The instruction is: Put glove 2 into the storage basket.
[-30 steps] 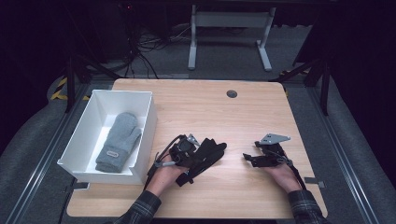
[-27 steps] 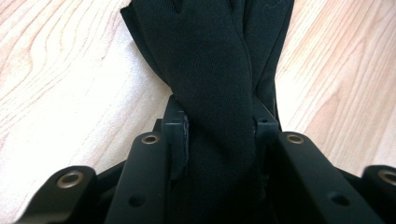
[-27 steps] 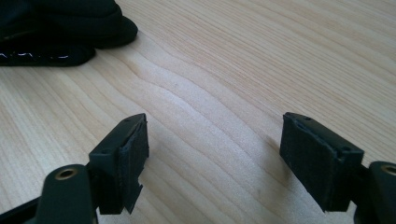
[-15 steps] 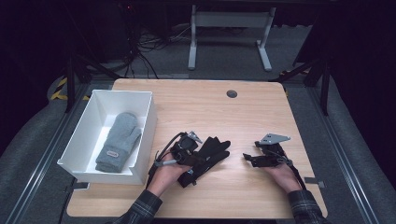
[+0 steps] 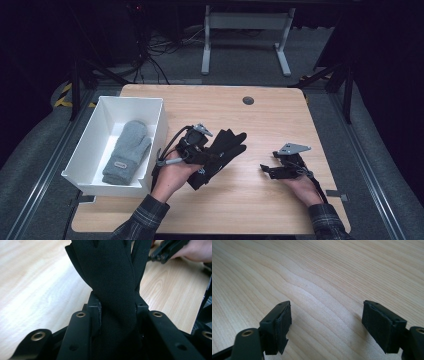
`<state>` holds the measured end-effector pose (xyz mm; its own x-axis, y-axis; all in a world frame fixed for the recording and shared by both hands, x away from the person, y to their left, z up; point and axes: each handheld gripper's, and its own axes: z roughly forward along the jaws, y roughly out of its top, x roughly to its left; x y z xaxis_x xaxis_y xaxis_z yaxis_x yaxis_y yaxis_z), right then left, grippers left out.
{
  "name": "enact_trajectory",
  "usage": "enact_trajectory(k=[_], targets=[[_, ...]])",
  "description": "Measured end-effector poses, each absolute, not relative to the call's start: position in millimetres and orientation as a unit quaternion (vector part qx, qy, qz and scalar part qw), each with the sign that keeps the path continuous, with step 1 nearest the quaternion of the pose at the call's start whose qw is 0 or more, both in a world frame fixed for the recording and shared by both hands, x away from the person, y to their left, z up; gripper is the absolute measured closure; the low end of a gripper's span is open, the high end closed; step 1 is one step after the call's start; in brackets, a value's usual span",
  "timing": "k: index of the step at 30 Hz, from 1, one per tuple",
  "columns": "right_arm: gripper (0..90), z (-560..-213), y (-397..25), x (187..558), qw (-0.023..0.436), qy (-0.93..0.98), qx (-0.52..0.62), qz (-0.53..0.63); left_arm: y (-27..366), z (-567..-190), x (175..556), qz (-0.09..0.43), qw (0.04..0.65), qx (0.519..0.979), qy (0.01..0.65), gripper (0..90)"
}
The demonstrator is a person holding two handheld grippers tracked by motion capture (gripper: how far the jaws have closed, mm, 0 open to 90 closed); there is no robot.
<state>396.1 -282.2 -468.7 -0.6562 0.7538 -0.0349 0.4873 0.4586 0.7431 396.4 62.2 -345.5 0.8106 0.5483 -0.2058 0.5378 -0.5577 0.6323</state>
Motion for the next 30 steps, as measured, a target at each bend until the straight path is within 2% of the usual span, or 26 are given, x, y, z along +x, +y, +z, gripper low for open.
enact_trajectory(k=[17, 30], targets=[[24.3, -468.7, -282.2, 396.1, 0.183, 0.834, 0.372, 0.364, 125.4, -275.9, 411.1, 0.042, 0.369, 0.866, 0.334, 69.0], [24.1, -468.9, -281.7, 396.0, 0.184, 0.833, 0.374, 0.364, 206.0, -266.0, 411.2, 0.082, 0.37, 0.829, 0.411, 69.0]])
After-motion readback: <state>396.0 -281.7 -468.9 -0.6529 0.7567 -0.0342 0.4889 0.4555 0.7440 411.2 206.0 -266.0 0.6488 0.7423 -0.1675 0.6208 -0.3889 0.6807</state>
